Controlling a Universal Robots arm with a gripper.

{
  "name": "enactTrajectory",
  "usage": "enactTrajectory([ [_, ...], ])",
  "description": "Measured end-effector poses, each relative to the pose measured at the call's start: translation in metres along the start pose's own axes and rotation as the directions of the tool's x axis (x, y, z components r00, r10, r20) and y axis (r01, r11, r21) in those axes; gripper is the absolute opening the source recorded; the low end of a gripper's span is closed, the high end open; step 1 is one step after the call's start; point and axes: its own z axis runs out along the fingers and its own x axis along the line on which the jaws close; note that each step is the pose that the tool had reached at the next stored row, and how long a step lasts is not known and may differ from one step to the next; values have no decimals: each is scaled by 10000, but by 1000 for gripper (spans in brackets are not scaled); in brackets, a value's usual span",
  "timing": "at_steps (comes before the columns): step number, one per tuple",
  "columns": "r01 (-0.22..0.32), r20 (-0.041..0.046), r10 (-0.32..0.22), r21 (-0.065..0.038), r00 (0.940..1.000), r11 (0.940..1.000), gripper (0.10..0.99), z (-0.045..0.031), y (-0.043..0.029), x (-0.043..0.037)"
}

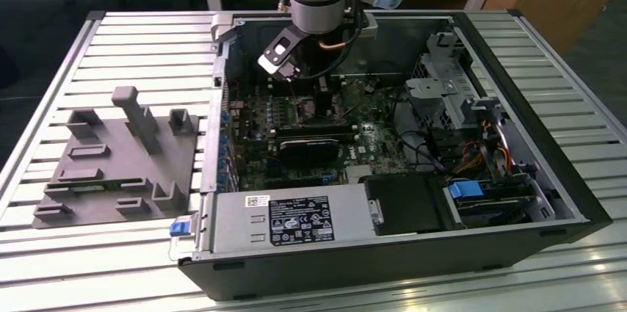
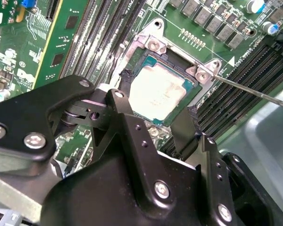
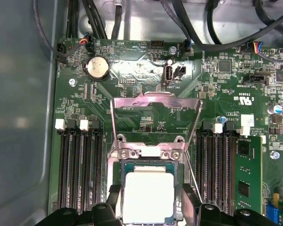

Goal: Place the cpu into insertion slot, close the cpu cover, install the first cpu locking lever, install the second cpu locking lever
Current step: 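Place the cpu into insertion slot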

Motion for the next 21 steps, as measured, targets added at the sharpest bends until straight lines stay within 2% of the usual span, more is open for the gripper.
enactTrajectory([
  [9, 0, 3, 0, 2, 10000, 10000, 600, -7, 0, -1],
  [12, 0, 3, 0, 2, 10000, 10000, 416, -9, 0, -1],
  [13, 0, 3, 0, 2, 10000, 10000, 416, -9, 0, -1],
  [15, 0, 2, 0, 2, 10000, 10000, 302, -11, 0, -1],
  [16, 0, 3, 0, 2, 10000, 10000, 302, -11, 1, -1],
  [18, 0, 3, 0, 2, 10000, 10000, 180, -13, 1, -1],
  [19, 0, 3, 0, 2, 10000, 10000, 180, -13, 1, -1],
  [20, 0, 2, 0, 2, 10000, 10000, 122, -14, 1, -1],
  [21, 0, 2, 0, 1, 10000, 10000, 102, -14, 1, -1],
])
